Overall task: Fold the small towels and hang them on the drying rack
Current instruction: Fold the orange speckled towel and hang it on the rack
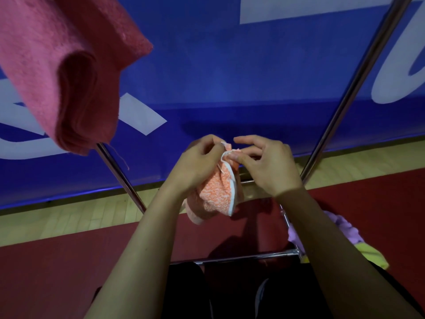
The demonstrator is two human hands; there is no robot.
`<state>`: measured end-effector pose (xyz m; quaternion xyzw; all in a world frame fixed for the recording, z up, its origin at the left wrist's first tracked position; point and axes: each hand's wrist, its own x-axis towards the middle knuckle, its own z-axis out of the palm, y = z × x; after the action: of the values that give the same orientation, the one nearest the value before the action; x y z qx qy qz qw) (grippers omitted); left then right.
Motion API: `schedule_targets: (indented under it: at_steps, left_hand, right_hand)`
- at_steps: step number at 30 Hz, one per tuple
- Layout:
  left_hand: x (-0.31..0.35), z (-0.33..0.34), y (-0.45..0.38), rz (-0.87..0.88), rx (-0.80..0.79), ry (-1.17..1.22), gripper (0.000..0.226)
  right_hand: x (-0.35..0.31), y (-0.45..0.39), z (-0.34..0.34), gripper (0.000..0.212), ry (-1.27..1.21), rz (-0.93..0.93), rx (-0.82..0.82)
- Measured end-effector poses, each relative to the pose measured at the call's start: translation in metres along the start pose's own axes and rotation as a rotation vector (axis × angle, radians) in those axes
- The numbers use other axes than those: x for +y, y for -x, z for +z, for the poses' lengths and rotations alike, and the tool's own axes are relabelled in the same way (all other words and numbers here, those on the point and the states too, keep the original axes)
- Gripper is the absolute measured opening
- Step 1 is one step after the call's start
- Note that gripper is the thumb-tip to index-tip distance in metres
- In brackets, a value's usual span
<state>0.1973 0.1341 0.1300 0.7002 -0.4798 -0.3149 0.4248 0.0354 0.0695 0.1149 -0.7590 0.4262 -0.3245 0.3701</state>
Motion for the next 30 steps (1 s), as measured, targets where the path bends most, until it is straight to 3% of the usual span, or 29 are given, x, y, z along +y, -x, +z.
schedule_targets:
  at_steps: [4,10,13,17,24,30]
  left_hand:
    - [-0.004,-0.002,0.0,0.101,0.014,-0.093,0.017]
    - [-0.01,-0.002,-0.005,0.077,0.151,-0.206,0.016]
    - [-0.01,-0.002,-0.004,0.117,0.068,-0.187,0.014]
    - [-0.008,-0.003,0.0,0.191,-0.067,-0.155,0.013]
    - [-0.01,-0.002,-0.001,0.284,-0.059,-0.21,0.014]
    - [-0.01,-0.002,-0.004,0.255,-0.101,-0.225,0.014]
  right_hand:
    - [0.0,0.002,0.001,0.035,0.0,0.009,-0.022]
    - [-0.003,0.004,-0.002,0.036,0.013,-0.01,-0.043]
    - [0.0,0.003,-0.001,0.038,0.009,-0.008,-0.029]
    - [0.005,-0.001,-0.002,0.026,-0.002,-0.009,-0.023]
    - [0.009,-0.003,-0.009,0.02,0.053,-0.044,-0.023]
    - [0.012,-0.003,-0.01,0.021,0.087,-0.069,-0.021]
